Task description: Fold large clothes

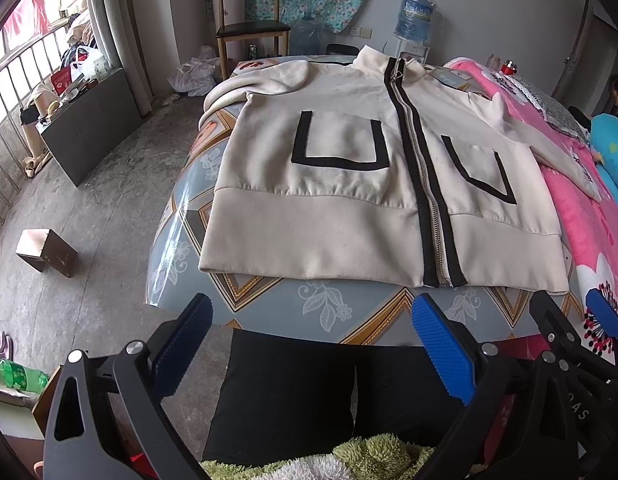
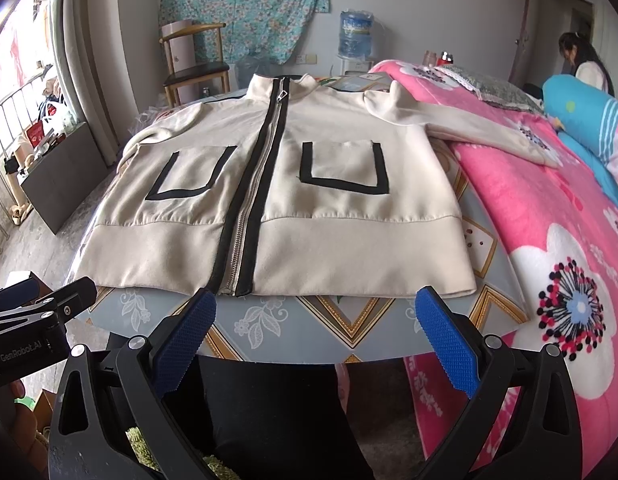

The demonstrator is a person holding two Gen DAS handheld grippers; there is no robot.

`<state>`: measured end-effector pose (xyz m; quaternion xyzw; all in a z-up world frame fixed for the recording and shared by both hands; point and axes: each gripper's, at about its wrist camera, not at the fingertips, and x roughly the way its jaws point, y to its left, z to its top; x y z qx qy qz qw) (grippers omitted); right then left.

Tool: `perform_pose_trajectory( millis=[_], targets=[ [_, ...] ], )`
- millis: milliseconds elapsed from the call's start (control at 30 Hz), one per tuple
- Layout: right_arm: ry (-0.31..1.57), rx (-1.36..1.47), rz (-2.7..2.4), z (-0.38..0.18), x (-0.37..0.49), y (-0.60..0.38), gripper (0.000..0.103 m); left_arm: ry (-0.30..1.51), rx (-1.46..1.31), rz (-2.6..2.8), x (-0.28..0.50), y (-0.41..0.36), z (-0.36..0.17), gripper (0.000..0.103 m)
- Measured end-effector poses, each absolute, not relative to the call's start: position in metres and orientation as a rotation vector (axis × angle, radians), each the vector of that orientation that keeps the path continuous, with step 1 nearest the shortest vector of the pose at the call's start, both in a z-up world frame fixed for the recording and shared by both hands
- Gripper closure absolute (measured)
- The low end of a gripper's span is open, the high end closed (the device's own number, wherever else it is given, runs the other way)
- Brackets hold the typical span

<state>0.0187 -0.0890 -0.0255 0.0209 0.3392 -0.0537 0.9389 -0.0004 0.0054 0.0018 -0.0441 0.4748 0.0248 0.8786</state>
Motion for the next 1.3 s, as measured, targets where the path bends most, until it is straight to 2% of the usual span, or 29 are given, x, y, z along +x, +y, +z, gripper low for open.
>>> perform_pose_trajectory(
  millis=[1300],
  targets=[
    [0.689,0.039,-0.113,-0.0288,0.0203,-0.0902,0.006,0.995,-0.084,0.057,-0.0029,0.0107,-0.0032,0.005]
  ],
)
